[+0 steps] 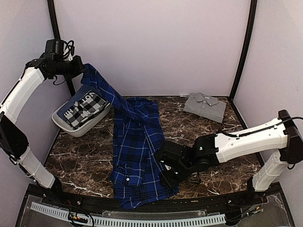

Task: Fold and stack the long sleeve shirts
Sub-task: Fold the 1/3-folded shirt at the center of the board.

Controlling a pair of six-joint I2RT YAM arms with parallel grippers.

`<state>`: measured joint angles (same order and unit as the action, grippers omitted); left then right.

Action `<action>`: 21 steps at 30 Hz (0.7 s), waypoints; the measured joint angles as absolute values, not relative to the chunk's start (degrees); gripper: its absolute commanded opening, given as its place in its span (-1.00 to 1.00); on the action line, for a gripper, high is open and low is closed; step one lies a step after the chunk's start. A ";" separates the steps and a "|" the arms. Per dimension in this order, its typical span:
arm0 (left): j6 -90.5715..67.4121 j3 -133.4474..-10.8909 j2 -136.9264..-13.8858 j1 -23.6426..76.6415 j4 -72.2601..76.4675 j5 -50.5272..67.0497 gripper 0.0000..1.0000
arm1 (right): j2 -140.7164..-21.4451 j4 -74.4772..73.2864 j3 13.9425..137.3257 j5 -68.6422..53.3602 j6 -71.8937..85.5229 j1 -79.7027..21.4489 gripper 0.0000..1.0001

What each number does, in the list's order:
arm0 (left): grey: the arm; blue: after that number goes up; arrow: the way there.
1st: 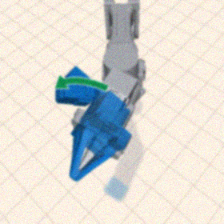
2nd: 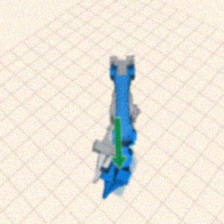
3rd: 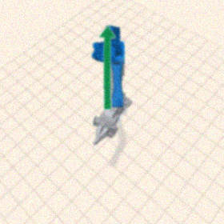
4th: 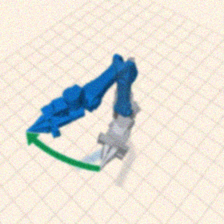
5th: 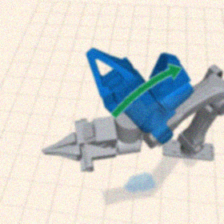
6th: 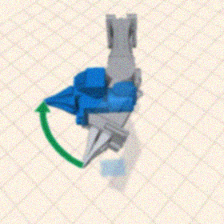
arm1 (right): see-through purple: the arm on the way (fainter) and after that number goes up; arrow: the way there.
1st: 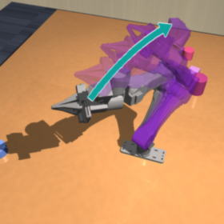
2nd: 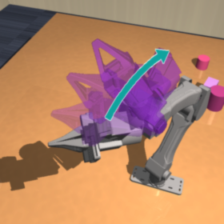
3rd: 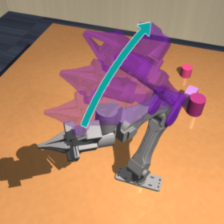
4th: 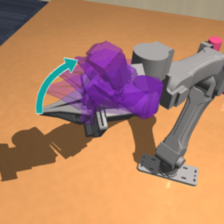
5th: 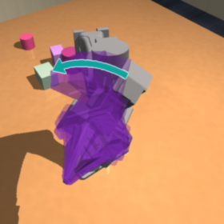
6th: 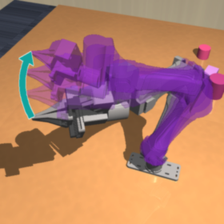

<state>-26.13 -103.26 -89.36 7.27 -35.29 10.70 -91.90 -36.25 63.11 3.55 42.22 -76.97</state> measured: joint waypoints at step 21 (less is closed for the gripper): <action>-26.15 -101.95 -89.36 7.25 -35.09 11.51 -0.96 | -99.09 -54.68 77.52 17.78 42.24 -82.06 -1.00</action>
<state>-26.15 -101.95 -89.36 7.25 -35.09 11.51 -99.09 -54.68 77.52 17.78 42.24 -82.06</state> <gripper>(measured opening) 0.022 0.003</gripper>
